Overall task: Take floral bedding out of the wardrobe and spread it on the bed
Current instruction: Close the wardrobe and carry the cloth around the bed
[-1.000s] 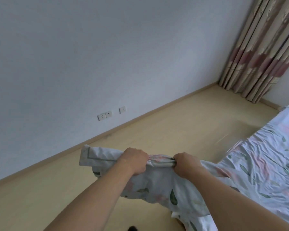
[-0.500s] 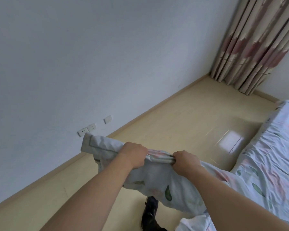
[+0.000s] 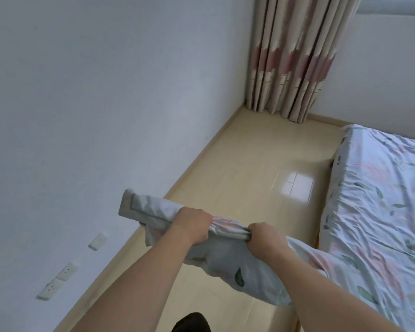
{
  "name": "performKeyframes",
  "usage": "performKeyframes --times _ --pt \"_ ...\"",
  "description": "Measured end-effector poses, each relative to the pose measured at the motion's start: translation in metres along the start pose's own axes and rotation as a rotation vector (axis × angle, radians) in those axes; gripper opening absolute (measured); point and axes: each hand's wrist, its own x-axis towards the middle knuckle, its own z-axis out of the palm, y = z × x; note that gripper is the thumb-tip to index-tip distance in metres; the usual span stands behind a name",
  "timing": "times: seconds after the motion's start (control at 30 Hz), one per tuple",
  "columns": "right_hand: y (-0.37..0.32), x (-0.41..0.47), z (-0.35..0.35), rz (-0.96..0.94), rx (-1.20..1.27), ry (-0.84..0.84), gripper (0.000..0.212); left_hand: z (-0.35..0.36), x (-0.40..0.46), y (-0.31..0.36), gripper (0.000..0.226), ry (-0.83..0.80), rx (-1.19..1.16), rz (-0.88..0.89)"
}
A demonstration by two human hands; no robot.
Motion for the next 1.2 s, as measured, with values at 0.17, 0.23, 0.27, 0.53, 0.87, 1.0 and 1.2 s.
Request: performKeyframes --times 0.17,0.23,0.27,0.53,0.87,1.0,1.2 --pt "0.042 0.082 -0.034 0.117 0.013 0.018 0.021 -0.028 0.115 -0.007 0.03 -0.009 0.022 0.12" --pt "0.058 0.126 -0.05 0.156 0.015 0.025 0.019 -0.041 0.169 -0.016 0.028 0.001 0.026 0.166" --pt "0.063 0.144 -0.06 0.168 0.016 0.029 0.02 -0.048 0.192 -0.02 0.027 0.004 0.019 0.185" --pt "0.106 0.295 -0.16 0.255 0.002 0.056 0.021 -0.12 0.377 -0.06 0.029 0.022 -0.06 0.287" --pt "0.212 0.449 -0.267 0.323 -0.025 0.096 0.011 -0.215 0.59 -0.04 0.028 0.056 -0.006 0.364" --pt "0.271 0.515 -0.299 0.332 -0.018 0.083 0.012 -0.243 0.682 -0.017 0.03 0.05 0.027 0.367" --pt "0.358 0.597 -0.364 0.345 0.008 0.114 0.021 -0.307 0.799 0.02 0.028 0.076 0.057 0.362"
